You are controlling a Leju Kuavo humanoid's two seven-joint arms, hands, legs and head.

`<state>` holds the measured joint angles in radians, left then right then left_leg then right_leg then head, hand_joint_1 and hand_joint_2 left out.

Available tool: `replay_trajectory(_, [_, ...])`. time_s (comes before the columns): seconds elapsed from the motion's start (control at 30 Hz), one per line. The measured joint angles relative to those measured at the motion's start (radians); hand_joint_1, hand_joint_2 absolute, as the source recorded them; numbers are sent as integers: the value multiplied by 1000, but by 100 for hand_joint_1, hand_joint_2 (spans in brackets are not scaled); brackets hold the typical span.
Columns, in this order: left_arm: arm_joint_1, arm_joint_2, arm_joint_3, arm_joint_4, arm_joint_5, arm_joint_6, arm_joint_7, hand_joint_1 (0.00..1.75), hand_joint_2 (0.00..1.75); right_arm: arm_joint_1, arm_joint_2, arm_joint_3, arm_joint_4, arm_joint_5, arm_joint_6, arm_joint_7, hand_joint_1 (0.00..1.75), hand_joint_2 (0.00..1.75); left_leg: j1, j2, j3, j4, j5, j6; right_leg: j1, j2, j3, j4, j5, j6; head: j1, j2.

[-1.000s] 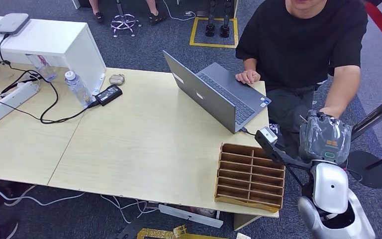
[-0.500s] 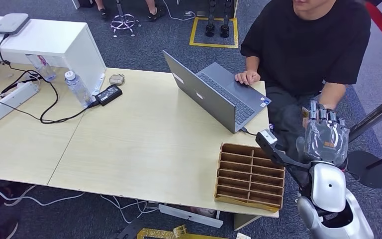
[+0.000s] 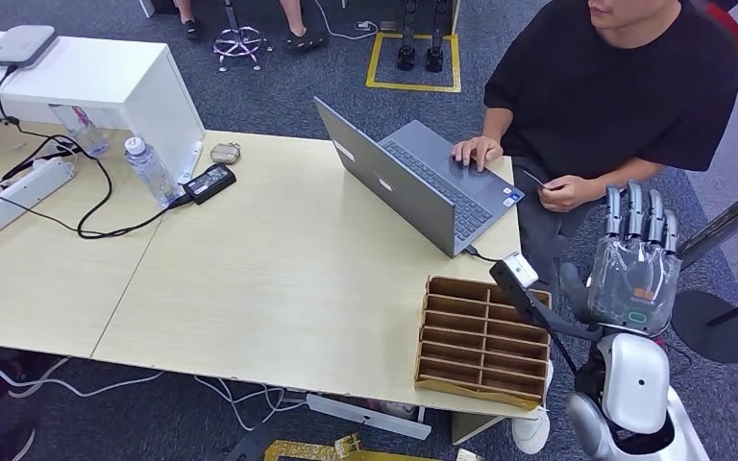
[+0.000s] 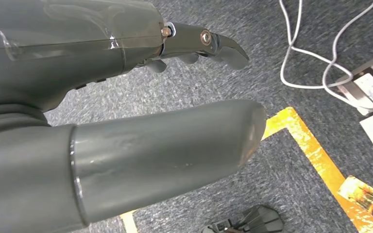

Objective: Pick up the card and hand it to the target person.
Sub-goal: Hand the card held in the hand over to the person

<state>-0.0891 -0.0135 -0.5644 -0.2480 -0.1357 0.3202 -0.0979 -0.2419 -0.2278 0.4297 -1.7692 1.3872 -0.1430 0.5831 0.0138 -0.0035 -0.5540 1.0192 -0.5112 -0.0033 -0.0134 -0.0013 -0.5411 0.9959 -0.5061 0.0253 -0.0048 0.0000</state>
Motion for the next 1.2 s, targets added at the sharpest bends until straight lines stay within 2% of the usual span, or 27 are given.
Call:
replay_trajectory(0.2, [4,-4,1,0,24,12,9,0,0,138,86,16,-16,-245,-273,-125,0,175,0,-1,0,-1,-1,-1,0,-1,0,0,-1,-1,0,0])
replay_trajectory(0.33, [5,-6,1,0,28,16,18,0,0,207,130,29,5,-337,-362,-188,0,175,0,-1,-1,-1,-1,-1,0,-1,0,0,-1,-1,0,0])
replay_trajectory(0.5, [5,-6,1,0,28,23,31,0,0,250,166,39,30,-433,-389,-226,0,175,0,-1,-1,-1,-1,-1,0,-1,0,0,-1,-1,0,0])
replay_trajectory(0.8, [5,-11,5,0,28,37,53,0,0,287,197,50,76,-537,-433,-280,0,175,0,0,-1,-1,-1,-1,0,-1,0,0,-1,-1,0,0])
replay_trajectory(1.2, [7,-23,9,0,28,47,58,0,0,305,210,55,134,-577,-459,-303,0,175,0,0,-1,-1,-1,-1,0,0,0,0,-1,-1,0,0])
